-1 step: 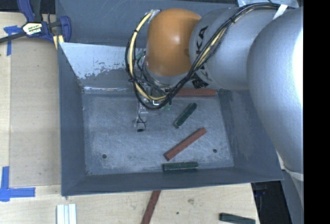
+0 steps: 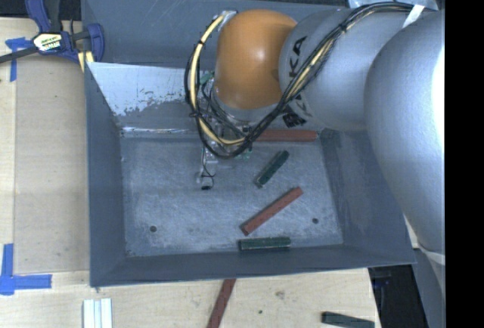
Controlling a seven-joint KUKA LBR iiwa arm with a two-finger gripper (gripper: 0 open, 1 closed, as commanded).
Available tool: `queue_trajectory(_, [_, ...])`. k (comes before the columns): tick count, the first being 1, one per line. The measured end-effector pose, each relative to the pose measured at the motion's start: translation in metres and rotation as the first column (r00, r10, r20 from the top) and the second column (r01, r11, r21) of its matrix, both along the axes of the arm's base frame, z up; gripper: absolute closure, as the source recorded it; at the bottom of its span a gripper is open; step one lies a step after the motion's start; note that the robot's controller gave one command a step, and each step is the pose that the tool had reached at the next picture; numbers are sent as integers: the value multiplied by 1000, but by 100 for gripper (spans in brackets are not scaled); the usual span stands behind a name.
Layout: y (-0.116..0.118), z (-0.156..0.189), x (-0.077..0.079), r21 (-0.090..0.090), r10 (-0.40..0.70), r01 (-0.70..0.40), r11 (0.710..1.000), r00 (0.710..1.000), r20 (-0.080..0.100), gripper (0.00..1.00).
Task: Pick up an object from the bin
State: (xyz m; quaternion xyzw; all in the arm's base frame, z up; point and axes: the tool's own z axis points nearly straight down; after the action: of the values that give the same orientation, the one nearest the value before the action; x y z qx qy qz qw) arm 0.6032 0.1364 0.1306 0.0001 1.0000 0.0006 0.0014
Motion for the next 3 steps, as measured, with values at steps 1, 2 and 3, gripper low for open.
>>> queue_trajectory(1, [-41, -24, -3, -1, 298, -298, 955, 955, 3, 0])
queue_trajectory(2, [-99, -14, 11, -1, 393, -393, 920, 920, 0, 0])
queue_trajectory(3, [-107, -17, -2, -2, 268, -268, 963, 963, -1, 0])
